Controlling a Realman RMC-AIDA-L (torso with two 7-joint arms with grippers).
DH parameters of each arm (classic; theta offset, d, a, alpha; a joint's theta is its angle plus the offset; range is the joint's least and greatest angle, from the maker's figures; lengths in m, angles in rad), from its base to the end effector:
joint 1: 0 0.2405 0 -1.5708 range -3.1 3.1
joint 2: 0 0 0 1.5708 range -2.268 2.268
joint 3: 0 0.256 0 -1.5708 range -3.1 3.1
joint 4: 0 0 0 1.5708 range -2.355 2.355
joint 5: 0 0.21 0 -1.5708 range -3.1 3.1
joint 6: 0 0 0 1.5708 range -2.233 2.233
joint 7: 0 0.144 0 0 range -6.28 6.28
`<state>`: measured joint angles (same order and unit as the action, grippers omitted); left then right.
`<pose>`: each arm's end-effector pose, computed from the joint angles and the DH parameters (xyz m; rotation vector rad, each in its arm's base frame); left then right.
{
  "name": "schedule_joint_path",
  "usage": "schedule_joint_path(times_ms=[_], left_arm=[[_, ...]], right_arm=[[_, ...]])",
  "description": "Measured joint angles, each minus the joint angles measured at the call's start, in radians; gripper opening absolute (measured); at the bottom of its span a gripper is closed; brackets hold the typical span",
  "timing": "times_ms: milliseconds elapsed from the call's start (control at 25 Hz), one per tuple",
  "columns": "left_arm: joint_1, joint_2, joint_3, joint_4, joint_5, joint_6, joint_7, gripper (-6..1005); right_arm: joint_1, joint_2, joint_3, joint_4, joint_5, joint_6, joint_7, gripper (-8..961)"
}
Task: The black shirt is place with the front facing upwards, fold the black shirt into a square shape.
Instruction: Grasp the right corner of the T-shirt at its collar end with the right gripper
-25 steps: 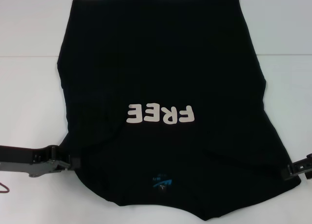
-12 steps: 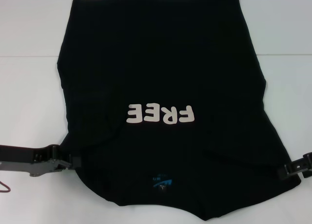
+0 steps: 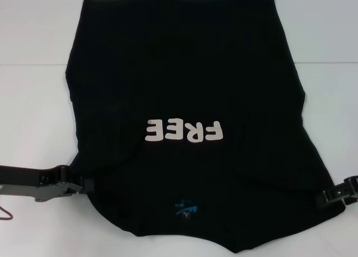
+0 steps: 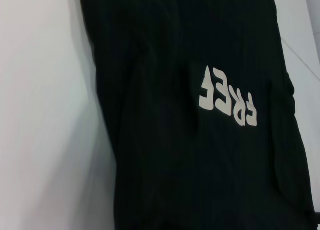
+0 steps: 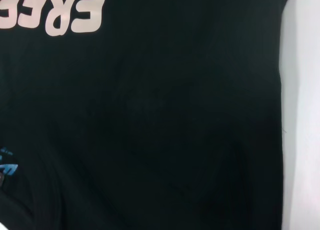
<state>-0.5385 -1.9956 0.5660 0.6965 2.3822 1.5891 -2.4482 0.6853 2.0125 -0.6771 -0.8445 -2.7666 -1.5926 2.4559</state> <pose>-0.3166 0.3196 0.0341 -2.1534 -2.0650 -0.3813 0.2994 0.3510 0.0459 -2.2710 1.7267 -0.2644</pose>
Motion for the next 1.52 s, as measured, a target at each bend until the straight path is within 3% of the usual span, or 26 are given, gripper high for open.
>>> schedule_joint_path(times_ms=[1200,1520], left_arm=[[-0.001,0.0,0.0,-0.011,-0.006,0.002,0.014,19],[-0.001,0.0,-0.001,-0.013,-0.008,0.002,0.014,19]], right_arm=[[0.047,0.022,-0.009,0.039,0.004,0.006,-0.013,916],[0.036,-0.002,0.0,0.039,0.017,0.008,-0.015,914]])
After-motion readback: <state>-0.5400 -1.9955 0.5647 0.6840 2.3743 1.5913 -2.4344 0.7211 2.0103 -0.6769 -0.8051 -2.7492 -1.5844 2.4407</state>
